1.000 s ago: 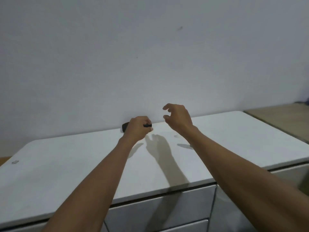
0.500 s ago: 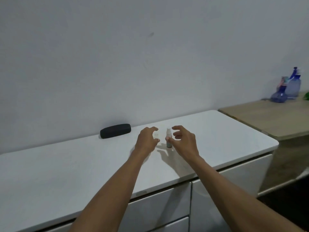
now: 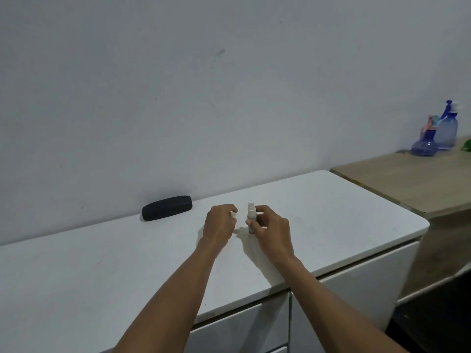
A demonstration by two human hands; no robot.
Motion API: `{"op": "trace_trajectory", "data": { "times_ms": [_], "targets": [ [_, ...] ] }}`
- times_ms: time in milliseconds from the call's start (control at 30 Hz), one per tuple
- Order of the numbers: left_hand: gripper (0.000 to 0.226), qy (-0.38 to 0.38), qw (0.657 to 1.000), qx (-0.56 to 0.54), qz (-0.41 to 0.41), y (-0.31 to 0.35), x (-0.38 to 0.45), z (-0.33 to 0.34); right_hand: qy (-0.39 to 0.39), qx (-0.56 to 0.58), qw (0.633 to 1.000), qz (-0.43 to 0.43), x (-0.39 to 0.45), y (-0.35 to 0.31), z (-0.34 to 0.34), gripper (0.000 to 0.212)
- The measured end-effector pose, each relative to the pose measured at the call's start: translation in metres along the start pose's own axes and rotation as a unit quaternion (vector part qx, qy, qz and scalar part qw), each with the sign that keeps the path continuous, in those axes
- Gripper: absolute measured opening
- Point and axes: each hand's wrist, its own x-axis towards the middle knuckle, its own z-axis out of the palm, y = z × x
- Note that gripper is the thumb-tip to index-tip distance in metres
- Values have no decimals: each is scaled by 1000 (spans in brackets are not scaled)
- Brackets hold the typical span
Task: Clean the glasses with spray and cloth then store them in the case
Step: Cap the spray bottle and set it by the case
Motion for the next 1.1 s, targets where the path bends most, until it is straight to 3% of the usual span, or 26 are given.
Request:
{"op": "trace_trajectory", "data": {
  "times_ms": [133, 333, 467, 700, 1100],
  "targets": [
    [22, 27, 984, -169, -50, 11, 0, -9, -3, -3, 1000, 21, 2, -3, 0, 17],
    [26, 8, 943, -332, -20, 45, 2, -39, -1, -4, 999, 51, 3, -9, 1, 19],
    [26, -33, 952, -303, 25, 60, -3, -44, -5, 17, 997, 74, 1, -12, 1, 20],
    [24, -13, 972, -220, 77, 60, -10, -46, -7, 20, 996, 82, 3, -15, 1, 18],
    [26, -31, 974, -206, 89, 50, -21, -36, -9, 30, 997, 74, 4, -11, 0, 18]
  ]
}}
